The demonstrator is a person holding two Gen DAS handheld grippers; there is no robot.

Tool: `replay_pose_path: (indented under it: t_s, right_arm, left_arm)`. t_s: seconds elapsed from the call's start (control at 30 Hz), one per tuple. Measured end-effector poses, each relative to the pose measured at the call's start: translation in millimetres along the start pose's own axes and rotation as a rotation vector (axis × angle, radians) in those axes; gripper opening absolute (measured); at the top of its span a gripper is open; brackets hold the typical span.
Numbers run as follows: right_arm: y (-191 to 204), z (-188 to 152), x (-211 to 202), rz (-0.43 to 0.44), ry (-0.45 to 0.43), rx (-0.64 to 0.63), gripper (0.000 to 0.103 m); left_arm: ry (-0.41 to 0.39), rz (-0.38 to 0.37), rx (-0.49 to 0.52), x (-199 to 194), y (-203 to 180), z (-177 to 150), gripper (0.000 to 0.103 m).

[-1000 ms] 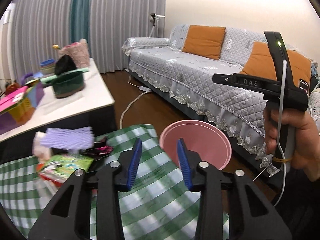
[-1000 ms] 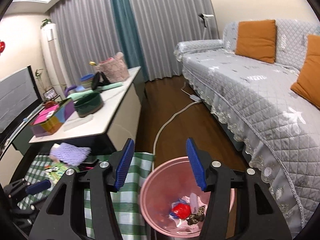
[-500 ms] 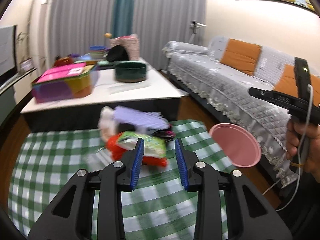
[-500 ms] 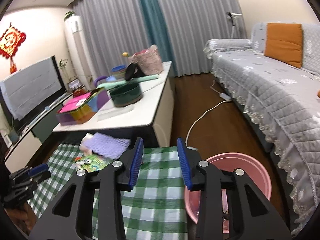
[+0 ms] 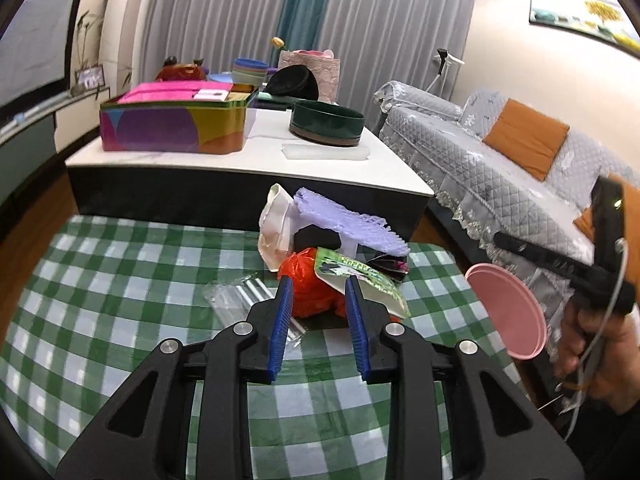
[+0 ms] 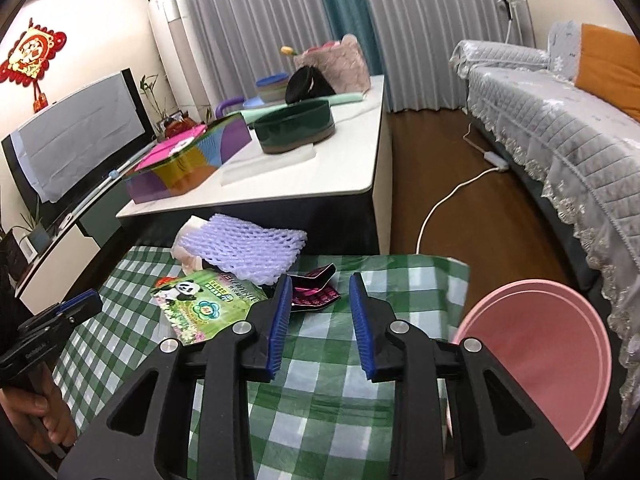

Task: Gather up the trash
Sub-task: 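Grasp the pink-black packet with the right tool while the left tool grasps the green panda packet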

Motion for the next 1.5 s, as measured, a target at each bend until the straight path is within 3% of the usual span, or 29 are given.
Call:
replay_pose_path:
  t_s: [0.17, 0.27, 0.43, 0.67, 0.77, 0.83, 0.9, 1.03, 1.27, 1.5]
  right_arm:
    - [-5.4, -3.8, 27.8, 0.011, 0.038, 0.010, 0.031]
    - [-12.0, -6.9, 46.0, 0.013, 0.067, 0.016, 0.032]
    - [-24.6, -11.6, 80.4, 0.038, 0.117, 0.065, 0.044]
    - [-35.3, -10.4, 126.6, 0.069, 0.167, 0.133, 0.049]
    - [-36.5, -10.0, 143.7, 0.089, 0.188, 0.163, 0.049]
    - [-33.7, -13.4, 156.7, 0.113, 0.218, 0.175, 0.049]
    - [-29.5, -17.4, 165.6, 0.137, 0.244, 0.189, 0.049]
    - [-18.1, -20.8, 168.3, 0.152, 0.263, 0.164, 0.030]
    - [-1.2, -11.0, 141.7, 0.163, 0.214, 0.104, 0.011]
    - [24.1, 3.3, 86.5, 0.123, 0.154, -0.051, 0.009]
  left_arm:
    - [0.042, -0.057, -0.055, 18.4, -8.6, -5.9, 0.028]
    - [0.070, -0.088, -0.095, 31.4, -17.7, -9.9, 0.043]
    - [0.097, -0.110, -0.125, 50.4, -30.6, -12.4, 0.061]
    - [0.159, -0.078, -0.161, 79.7, -27.4, -21.3, 0.060]
    - [0.177, -0.077, -0.166, 86.2, -23.9, -25.2, 0.052]
    - [0.190, -0.068, -0.144, 89.6, -24.3, -26.9, 0.033]
    - [0.186, -0.056, -0.123, 88.5, -24.3, -26.1, 0.030]
    - [0.164, -0.041, -0.109, 83.4, -21.7, -20.7, 0.026]
    - [0.127, -0.022, -0.084, 68.1, -20.1, -12.6, 0.020]
    - [0.072, -0.027, -0.018, 42.9, -31.8, -4.8, 0.007]
Point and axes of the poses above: each gripper's, at about its wrist camera, not at the fingertips, and x roughly the way its jaws point, y to its left, z to its top, the point moved 9 cm from there along x, roughly the way its jaws point, and after that the axes turned 6 degrees about z, right-handed, at the moved point
